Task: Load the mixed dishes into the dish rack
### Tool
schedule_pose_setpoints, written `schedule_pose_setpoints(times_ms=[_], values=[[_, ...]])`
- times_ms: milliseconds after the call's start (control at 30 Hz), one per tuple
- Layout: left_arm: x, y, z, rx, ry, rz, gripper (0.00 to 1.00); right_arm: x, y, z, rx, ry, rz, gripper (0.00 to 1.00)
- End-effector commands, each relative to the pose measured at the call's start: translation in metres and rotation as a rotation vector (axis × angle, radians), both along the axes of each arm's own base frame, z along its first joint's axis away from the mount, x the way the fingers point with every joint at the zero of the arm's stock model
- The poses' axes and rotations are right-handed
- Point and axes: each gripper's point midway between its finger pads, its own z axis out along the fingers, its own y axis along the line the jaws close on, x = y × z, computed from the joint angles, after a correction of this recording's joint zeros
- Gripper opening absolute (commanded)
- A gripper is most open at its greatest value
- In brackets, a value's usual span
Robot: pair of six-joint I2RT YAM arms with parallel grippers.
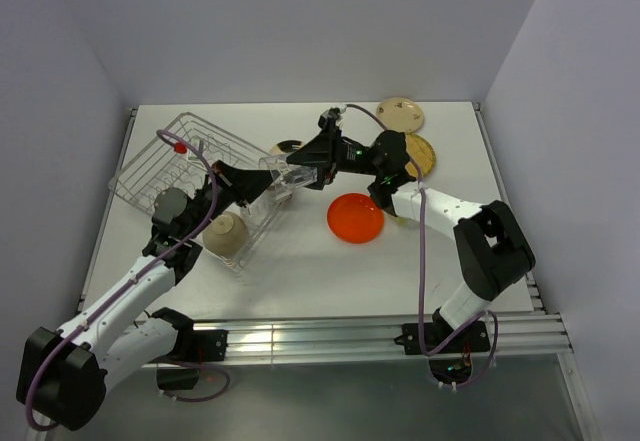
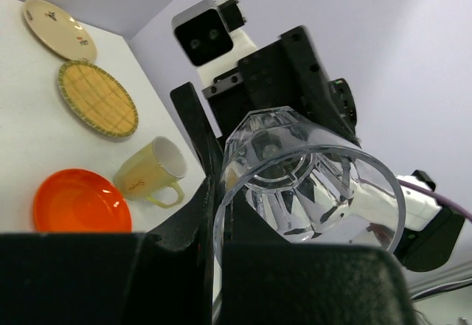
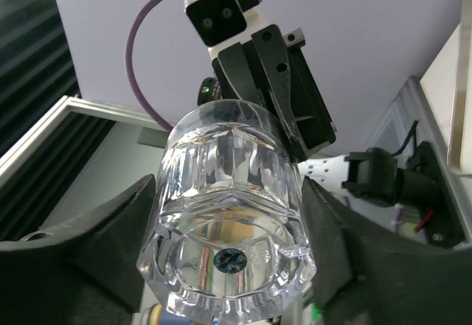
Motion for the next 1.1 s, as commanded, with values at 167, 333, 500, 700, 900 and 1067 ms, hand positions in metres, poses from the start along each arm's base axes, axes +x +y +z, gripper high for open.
schedule_pose_setpoints(times_ms=[167, 333, 500, 700, 900, 1067], values=[[-0.006, 0.006, 0.027, -0.072, -0.090, 0.003, 0.12, -0.018, -0.001, 0.027, 0.056, -0.163, 0.054, 0.15], [-0.002, 0.012, 0.021, -0.059, -0.055, 0.042, 0.55, -0.020, -0.001, 0.035, 0.071, -0.240, 0.068, 0.00], [-0.003, 0.021, 0.026, 0.002, -0.064, 0.094, 0.72, -0.015, -0.001, 0.038, 0.066, -0.320, 0.082, 0.00], [-0.007, 0.050, 0.020, 0.181, -0.025, 0.245, 0.81, 0.002, 0.004, 0.045, 0.024, -0.453, 0.087, 0.00], [-0.020, 0.111, 0.016, 0.356, 0.039, 0.508, 0.81, 0.044, 0.022, 0.033, -0.158, -0.676, 0.012, 0.00], [-0.039, 0.147, -0.001, 0.412, 0.114, 0.644, 0.88, 0.080, 0.042, 0.012, -0.392, -0.800, -0.068, 0.00]])
